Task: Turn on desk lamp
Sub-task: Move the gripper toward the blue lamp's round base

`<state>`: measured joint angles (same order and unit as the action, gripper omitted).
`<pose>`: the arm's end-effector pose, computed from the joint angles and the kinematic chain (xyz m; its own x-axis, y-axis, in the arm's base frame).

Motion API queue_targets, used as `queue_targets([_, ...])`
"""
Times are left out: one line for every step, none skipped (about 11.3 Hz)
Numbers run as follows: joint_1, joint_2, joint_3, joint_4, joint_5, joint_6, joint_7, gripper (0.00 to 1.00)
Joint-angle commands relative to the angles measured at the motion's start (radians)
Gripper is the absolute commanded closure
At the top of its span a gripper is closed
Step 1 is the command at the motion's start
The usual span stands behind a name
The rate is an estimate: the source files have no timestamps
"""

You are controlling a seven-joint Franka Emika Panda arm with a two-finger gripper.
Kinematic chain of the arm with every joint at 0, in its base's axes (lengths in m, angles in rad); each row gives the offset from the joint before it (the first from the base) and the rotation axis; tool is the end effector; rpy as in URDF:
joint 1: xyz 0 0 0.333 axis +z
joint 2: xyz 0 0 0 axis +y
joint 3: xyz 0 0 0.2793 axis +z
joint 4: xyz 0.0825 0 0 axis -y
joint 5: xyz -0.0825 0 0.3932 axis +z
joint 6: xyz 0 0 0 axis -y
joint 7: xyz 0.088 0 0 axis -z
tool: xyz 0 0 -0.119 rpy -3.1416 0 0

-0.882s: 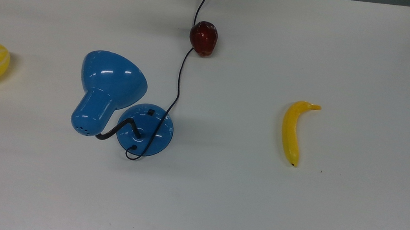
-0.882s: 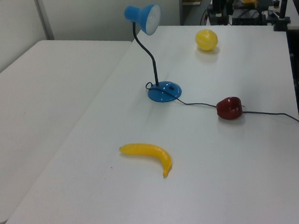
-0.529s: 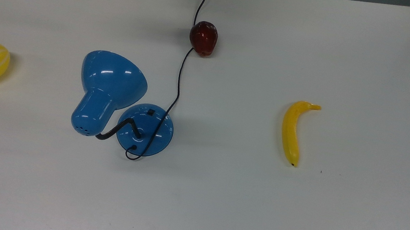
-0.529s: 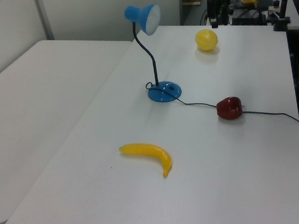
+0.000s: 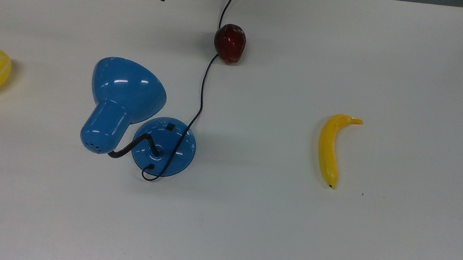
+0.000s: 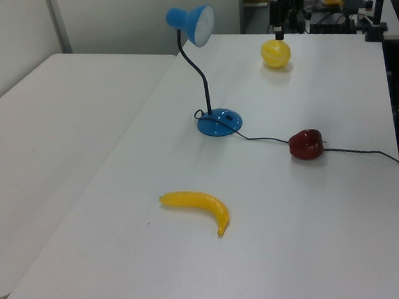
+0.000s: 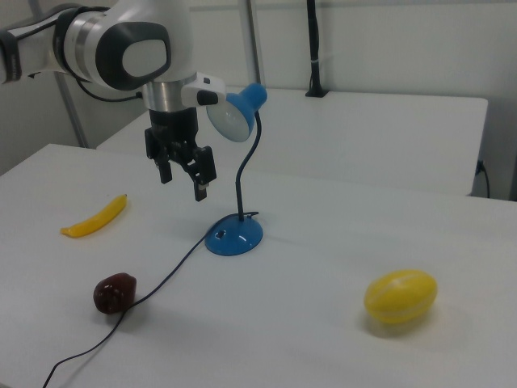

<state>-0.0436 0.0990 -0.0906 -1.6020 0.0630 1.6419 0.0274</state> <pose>0.5869 -0.0702 0.5099 0.9844 -0.1651 -0.0602 -0.1683 -0.9844 -0.0519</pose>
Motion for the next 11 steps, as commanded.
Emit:
queue_targets([0.007,-0.005,-0.003,-0.004,0.021,0.082,0.018,0.0])
queue_targets([0.008,-0.005,-0.003,-0.009,0.018,0.09,0.022,0.01])
queue_targets([0.008,-0.002,-0.003,-0.009,0.011,0.093,0.031,0.1])
queue_targets([0.01,-0.002,-0.001,-0.012,0.008,0.107,0.032,0.23])
queue_targets([0.01,0.001,-0.001,-0.018,0.008,0.131,0.034,0.48])
queue_targets([0.011,0.001,-0.001,-0.032,0.014,0.165,0.037,0.76])
queue_targets([0.011,0.01,-0.001,-0.038,0.017,0.196,0.04,0.94])
queue_targets([0.011,0.019,-0.001,-0.039,0.018,0.219,0.036,1.0])
queue_targets([0.011,0.034,0.0,-0.039,0.02,0.254,0.026,1.0])
queue_targets([0.011,0.059,0.015,-0.039,0.018,0.301,0.023,1.0])
queue_targets([0.011,0.086,0.026,-0.039,0.017,0.356,0.022,1.0])
